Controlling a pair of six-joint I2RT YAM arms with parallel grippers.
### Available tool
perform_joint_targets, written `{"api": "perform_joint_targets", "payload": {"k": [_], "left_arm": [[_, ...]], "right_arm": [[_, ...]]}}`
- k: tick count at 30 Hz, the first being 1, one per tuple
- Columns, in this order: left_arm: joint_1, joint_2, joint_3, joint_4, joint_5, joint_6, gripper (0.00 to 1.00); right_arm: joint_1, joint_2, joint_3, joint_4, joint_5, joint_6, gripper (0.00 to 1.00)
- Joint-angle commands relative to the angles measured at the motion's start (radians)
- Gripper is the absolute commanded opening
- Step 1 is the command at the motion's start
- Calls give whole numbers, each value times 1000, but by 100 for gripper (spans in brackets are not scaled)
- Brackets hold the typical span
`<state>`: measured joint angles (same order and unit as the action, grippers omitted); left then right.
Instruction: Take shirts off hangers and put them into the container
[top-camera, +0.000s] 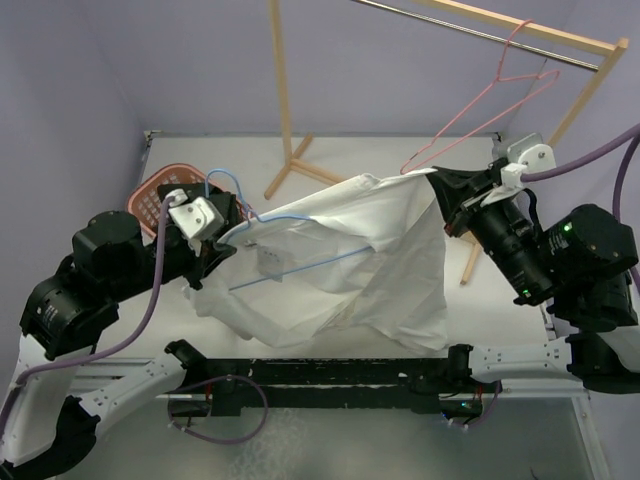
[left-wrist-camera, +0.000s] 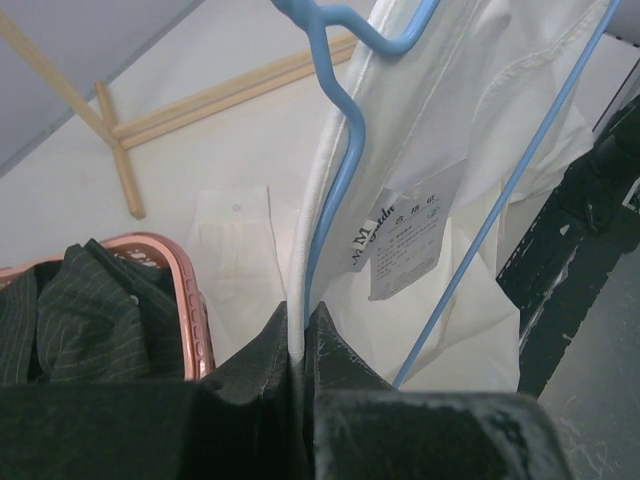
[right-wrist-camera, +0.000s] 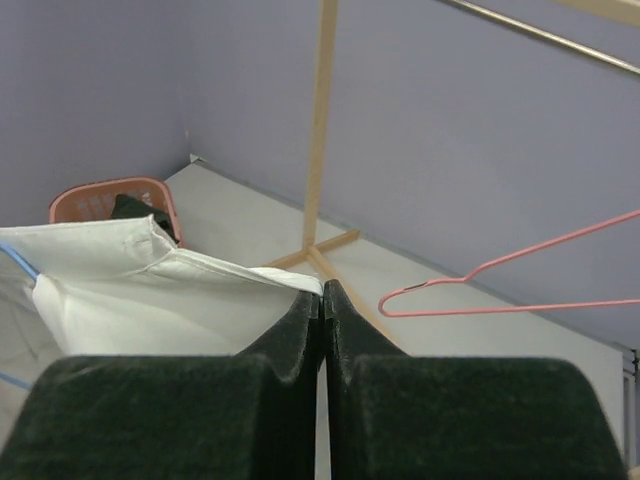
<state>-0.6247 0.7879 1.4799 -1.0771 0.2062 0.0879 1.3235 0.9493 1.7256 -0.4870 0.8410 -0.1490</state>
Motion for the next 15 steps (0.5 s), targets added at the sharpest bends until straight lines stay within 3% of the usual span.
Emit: {"api": "perform_joint_targets", "payload": {"k": [1, 9, 15], "left_arm": [[11, -6, -19, -142, -121, -10, 0], [-1, -8, -28, -130, -44, 9, 0], [-1, -30, 3, -108, 66, 37, 0]], "right_arm": [[-24, -98, 70, 372, 295, -248, 0], [-24, -69, 94, 437, 185, -234, 0], [-24, 19, 125, 243, 179, -125, 0]]}}
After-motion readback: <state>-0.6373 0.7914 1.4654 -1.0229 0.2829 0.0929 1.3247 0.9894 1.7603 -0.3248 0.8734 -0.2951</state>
